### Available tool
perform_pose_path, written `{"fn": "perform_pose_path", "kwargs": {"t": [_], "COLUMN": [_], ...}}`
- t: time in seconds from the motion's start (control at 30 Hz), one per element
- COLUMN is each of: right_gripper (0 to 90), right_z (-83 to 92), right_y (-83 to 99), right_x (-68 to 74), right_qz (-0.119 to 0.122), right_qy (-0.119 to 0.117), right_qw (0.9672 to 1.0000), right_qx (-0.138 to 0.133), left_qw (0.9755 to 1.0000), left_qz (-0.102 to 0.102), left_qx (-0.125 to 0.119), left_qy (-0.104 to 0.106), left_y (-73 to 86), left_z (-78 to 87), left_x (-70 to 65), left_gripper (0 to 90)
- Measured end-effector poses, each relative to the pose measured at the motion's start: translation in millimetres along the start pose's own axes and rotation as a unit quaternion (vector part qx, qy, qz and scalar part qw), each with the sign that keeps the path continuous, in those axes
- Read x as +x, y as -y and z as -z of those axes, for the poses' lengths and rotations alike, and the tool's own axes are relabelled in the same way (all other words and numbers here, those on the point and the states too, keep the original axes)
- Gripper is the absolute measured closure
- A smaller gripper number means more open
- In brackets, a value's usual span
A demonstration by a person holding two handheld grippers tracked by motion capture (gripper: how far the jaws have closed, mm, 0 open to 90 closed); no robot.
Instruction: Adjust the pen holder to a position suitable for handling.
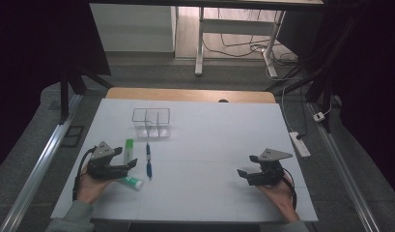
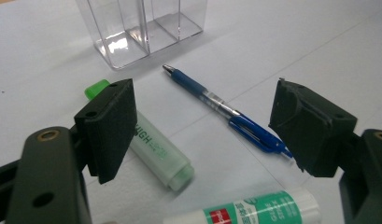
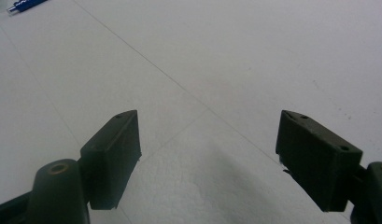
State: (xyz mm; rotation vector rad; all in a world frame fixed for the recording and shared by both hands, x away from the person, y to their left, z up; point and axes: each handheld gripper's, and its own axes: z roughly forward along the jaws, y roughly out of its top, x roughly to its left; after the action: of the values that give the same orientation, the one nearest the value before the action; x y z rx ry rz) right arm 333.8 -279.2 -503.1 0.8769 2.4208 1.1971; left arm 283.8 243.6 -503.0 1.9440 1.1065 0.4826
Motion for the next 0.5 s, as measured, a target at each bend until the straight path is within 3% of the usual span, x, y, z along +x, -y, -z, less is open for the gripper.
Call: {"fn": "perform_pose_path", "kwargs": {"t": [0.4,0.5], "right_gripper": [21.8,21.8], "right_z": [-1.0,-0.1], "right_y": [-0.3,-0.3], "right_x": [0.2,0.6], "right_qz": [-0.001,-0.002], "right_qy": [0.004,0.006], "right_qw": [1.0000,1.0000], "right_qx": [0.002,0.001], "left_qw": [0.9996,0.9997], "left_qz": [0.025,0.023], "left_qx": [0.010,0.010], "left_qy": [-0.002,-0.003], "left_y": [-15.0,-17.4], "left_z": [-11.2,-11.8], "left_x": [14.8,16.4], "left_gripper": [31.5,32.7]}}
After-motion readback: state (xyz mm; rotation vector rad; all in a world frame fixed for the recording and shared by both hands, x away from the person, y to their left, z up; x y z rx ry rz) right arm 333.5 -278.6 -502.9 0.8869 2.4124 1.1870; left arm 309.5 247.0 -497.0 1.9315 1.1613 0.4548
